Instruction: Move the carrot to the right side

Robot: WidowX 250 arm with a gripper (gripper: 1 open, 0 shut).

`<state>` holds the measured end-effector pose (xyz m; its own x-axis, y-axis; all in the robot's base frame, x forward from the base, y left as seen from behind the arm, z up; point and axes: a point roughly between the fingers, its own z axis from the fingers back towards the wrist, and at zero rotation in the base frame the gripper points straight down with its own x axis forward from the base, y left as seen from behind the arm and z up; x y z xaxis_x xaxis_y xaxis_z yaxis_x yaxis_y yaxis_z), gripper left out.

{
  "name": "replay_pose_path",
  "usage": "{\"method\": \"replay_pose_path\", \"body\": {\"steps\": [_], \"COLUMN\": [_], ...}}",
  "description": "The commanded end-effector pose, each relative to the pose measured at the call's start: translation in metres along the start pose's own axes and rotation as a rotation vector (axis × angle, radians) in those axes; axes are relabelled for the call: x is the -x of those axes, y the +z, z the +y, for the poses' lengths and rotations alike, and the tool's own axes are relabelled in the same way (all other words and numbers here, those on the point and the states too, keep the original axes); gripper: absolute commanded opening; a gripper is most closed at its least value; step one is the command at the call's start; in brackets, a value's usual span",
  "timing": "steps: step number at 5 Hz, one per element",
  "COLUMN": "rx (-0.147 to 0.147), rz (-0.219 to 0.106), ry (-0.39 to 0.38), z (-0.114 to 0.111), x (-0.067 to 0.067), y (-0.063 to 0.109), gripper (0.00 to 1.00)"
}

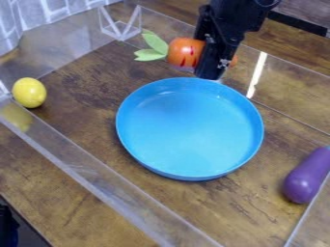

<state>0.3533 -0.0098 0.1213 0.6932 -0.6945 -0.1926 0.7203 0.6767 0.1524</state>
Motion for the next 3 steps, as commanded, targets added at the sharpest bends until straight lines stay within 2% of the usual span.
{"method": "replay_pose_path", "body": {"steps": [1, 3], "rx": [-0.056, -0.069], "rz": [-0.064, -0.078], "ry": [0.059, -0.033], "z": [0.0085, 0.0107], "x": [0.0119, 0.0072], "y": [0.0333, 0.0291], "gripper": [0.00, 0.00]}}
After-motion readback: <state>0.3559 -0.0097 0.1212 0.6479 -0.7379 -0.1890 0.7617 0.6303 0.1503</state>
